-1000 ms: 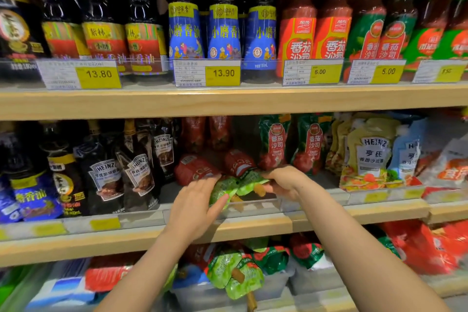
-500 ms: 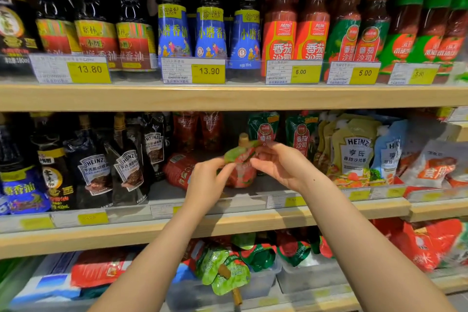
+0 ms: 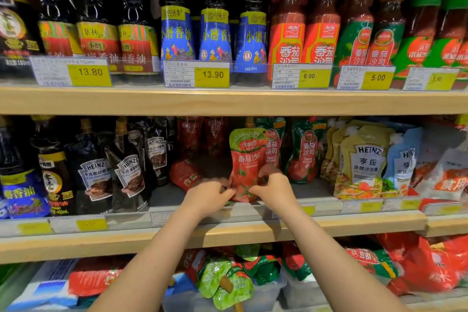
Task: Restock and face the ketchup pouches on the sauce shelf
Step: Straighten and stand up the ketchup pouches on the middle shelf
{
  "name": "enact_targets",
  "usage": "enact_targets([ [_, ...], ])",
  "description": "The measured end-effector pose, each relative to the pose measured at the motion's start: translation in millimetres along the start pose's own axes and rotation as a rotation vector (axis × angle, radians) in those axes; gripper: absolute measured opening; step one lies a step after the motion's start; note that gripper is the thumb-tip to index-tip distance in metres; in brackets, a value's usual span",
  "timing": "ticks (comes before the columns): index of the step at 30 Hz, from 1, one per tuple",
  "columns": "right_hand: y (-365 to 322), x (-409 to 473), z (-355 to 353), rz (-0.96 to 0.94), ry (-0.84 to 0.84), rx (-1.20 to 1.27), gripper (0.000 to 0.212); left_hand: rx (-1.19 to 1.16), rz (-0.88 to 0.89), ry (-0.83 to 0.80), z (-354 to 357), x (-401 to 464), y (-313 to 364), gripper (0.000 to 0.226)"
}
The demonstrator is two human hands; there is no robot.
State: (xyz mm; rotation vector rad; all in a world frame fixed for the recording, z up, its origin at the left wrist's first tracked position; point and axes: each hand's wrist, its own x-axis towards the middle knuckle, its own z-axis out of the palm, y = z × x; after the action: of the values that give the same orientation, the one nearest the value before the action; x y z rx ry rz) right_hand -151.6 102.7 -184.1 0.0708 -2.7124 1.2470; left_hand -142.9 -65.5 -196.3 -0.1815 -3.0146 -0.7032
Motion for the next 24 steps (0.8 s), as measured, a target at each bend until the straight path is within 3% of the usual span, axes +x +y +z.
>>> enact_targets([
  [5,-7.5,14.2,23.8,-0.019,0.127,-0.069,0.031,0.005,0.054,0.077,-9.7,-7.4,-23.1,0.038],
  [12,-26.4,45.1,48.5,0.000,0.146,-0.217,0.027,-0.041,0.065,0.126,-7.8,-8.6,-48.4,0.034],
  [24,-24.6,51.9,52.2,-0.009,0.178,-0.189,0.019,-0.075,0.056,0.127,-4.1,-7.4,-48.6,0.039],
])
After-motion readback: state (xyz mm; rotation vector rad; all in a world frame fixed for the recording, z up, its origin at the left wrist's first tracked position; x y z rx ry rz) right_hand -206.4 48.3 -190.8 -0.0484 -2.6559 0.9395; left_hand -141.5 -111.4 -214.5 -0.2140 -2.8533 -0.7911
